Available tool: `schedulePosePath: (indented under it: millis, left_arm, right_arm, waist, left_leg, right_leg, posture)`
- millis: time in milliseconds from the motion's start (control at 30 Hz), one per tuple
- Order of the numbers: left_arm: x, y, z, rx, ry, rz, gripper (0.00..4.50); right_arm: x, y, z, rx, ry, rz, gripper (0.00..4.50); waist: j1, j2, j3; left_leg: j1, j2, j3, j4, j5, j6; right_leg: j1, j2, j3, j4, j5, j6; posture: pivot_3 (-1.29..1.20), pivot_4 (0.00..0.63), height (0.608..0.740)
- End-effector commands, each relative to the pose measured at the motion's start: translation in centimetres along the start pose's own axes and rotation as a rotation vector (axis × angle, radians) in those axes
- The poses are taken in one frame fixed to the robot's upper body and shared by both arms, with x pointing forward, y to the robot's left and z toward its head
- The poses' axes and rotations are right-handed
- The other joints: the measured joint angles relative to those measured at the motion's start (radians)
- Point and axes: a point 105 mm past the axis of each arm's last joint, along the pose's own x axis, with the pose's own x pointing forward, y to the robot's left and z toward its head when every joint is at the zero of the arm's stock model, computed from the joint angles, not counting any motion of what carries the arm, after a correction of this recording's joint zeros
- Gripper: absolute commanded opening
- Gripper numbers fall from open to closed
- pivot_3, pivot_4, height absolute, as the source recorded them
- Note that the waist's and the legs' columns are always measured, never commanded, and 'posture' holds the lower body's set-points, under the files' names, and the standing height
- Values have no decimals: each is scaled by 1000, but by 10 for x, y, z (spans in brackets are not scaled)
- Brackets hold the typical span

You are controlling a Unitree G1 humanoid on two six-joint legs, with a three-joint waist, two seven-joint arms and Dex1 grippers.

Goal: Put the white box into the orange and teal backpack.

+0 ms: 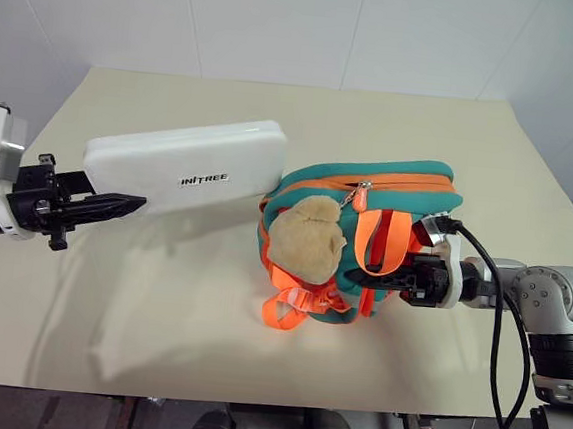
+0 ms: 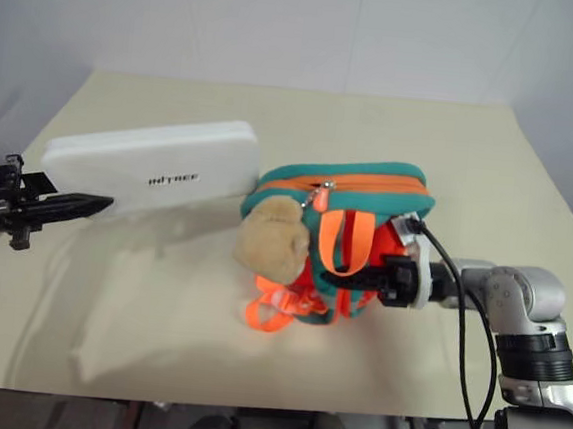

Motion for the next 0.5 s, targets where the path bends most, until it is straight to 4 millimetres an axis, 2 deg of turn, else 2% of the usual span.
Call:
schedulePosePath:
  millis: [33, 300, 500]
  left_arm:
    - [2, -3, 11, 62, -33, -30, 1416]
    - [-6, 0, 31, 32, -153, 27, 1416]
    - [-2, -20, 51, -48, -261, -40, 1416]
  right_arm:
    - [0, 4, 5, -25, -8, 13, 518]
    - [1, 2, 5, -26, -8, 13, 518]
    - [3, -1, 7, -25, 0, 20, 518]
  waist:
    - [-1, 0, 0]
    - [-1, 0, 0]
    - [-3, 0, 0]
  left_leg:
    - [0, 0, 0, 0, 0, 0]
    - [0, 0, 0, 1, -1, 1]
    - [0, 0, 0, 1, -1, 1]
  right_leg:
    - [0, 0, 0, 0, 0, 0]
    - [0, 0, -1, 1, 0, 0]
    - [0, 0, -1, 1, 0, 1]
  posture:
    - [0, 150, 740]
    - [0, 150, 740]
    - [0, 150, 740]
